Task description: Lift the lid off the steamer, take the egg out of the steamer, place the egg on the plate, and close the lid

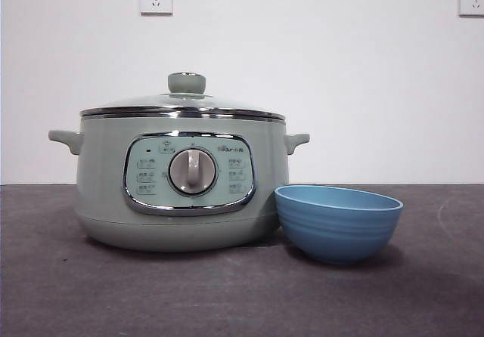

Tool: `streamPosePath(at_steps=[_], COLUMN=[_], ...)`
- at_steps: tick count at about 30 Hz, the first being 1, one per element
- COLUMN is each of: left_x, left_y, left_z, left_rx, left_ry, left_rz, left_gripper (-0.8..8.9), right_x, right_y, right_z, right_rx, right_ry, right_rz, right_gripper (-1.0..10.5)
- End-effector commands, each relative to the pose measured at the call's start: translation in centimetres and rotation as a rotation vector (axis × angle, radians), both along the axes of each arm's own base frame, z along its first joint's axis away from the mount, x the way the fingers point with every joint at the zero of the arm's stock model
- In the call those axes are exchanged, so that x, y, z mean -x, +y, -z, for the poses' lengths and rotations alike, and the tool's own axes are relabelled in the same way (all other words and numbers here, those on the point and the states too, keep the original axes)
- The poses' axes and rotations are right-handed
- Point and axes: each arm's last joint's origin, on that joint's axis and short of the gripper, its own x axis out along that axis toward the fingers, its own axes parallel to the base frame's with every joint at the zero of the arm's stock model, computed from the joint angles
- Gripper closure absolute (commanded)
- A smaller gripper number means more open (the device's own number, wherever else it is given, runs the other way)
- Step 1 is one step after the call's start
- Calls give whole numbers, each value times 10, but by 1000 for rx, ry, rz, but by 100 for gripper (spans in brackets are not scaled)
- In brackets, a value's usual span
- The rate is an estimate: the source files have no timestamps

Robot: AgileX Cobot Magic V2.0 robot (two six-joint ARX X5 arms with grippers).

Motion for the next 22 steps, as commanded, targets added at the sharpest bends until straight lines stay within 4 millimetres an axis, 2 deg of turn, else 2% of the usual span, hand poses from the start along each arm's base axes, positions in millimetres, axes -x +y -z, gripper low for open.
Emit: streamPosePath(at_steps=[1,12,22], left_x=[-1,-1,-1], left_y=[0,0,0], left_z=[4,4,4], left_rx=[7,7,7], left_ry=[9,9,9], left_rz=[-5,-5,-5], left_gripper=[816,816,816], right_x=[-2,0,-1], right_y=[0,0,0], right_z=[8,22,22], right_rx=[-28,-23,-31], right_ry=[19,164,162], right_rz=[5,6,7], right_gripper=[945,945,945])
